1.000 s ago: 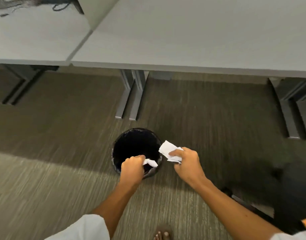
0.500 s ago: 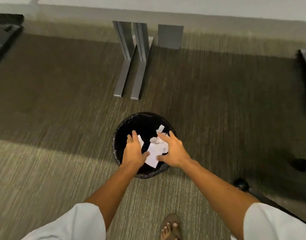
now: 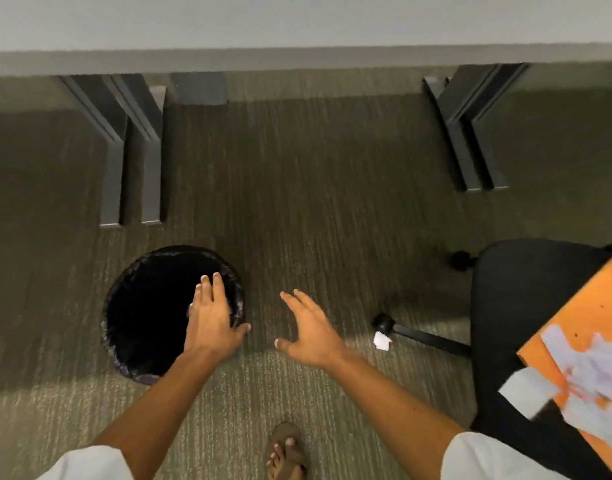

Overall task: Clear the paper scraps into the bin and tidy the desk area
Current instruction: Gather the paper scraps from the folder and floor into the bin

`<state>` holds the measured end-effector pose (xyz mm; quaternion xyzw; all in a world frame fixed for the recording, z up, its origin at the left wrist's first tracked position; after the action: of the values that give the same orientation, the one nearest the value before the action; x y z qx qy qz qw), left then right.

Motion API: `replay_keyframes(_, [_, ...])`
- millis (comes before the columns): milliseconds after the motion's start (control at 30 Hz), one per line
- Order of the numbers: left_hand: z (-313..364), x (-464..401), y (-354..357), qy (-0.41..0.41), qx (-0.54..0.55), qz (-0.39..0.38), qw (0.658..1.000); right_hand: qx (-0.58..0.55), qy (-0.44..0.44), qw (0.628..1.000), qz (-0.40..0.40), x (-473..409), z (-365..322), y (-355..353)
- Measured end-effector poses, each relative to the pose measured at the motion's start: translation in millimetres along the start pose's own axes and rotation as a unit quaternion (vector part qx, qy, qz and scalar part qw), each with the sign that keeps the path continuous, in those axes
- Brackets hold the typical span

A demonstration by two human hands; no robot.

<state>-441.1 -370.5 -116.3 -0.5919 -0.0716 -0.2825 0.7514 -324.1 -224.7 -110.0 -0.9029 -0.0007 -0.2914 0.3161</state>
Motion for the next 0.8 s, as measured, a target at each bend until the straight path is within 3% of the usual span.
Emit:
replay_keyframes(200, [126.4, 31.1, 31.5, 0.115, -0.063, -0.017, 0.991, 0.030, 0.014, 0.996, 0.088, 71.6, 76.1, -65.3])
replay_keyframes(467, [321.7, 121.8, 82.1, 0.316, -0.111, -0.024, 0.942, 0.049, 0.015, 0.968, 0.247, 198.2, 181.6, -197.2])
replay_keyframes(600, [410.7, 170.1, 111.8, 0.408, -0.158, -0.048, 0.898, 0.055, 0.070, 0.952, 0.294, 274.5, 255.8, -251.2])
replay_keyframes(800, [488.1, 225.9, 178.9, 0.477, -0.327, -0.106, 0.809, 0.077, 0.187, 0.939, 0.277, 384.9, 375.6, -282.4])
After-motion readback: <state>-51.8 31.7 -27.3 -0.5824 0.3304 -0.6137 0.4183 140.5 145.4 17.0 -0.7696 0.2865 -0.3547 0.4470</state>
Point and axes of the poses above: each hand's wrist, its own x-axis away from the middle knuckle, its own y-axis out of the palm, z = x × y, the point moved 6 cm from there along -x, towards the middle knuckle, and after that the axes turned 5 degrees about -y, right-handed, at the moved point
